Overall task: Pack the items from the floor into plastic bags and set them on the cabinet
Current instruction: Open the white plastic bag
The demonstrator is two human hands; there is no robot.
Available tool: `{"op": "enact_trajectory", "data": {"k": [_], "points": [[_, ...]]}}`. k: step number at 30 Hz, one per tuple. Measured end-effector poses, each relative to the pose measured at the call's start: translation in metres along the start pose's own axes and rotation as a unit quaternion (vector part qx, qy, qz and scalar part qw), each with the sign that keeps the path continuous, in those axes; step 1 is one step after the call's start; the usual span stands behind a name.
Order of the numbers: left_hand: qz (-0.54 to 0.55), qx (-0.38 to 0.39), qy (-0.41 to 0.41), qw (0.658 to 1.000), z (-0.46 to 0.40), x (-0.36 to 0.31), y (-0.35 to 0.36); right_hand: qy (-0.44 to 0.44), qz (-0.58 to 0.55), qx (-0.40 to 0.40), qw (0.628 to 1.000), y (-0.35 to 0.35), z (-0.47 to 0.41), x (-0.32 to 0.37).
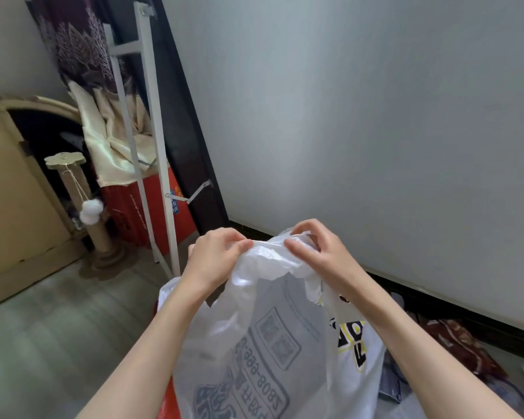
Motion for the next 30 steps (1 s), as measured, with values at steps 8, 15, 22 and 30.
{"op": "enact_trajectory", "data": {"k": [8,15,22,30], "points": [[-0.057,-0.101,0.261,0.958,0.027,-0.031,0.016,0.041,0.005,-0.116,0.992,-0.002,-0.008,-0.018],[-0.053,-0.007,0.301,0.952,0.025,-0.034,0.040,0.110,-0.157,-0.080,0.978,-0.011,-0.008,-0.021],[0.022,0.058,0.249,0.967,0.018,-0.036,0.033,0.037,0.081,-0.130,0.987,-0.023,-0.007,-0.030],[-0.022,-0.121,0.062,0.990,0.010,-0.017,0.020,0.035,0.008,-0.190,0.981,0.002,0.010,0.006]]}}
Point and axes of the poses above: each hand's wrist, its own z-axis away from the middle knuckle, its own y-axis out of the palm, x = y × z, the point moved 3 cm from there along -z, towards the middle knuckle, and after that the axes turned 2 degrees about x, right-handed, at the moved point
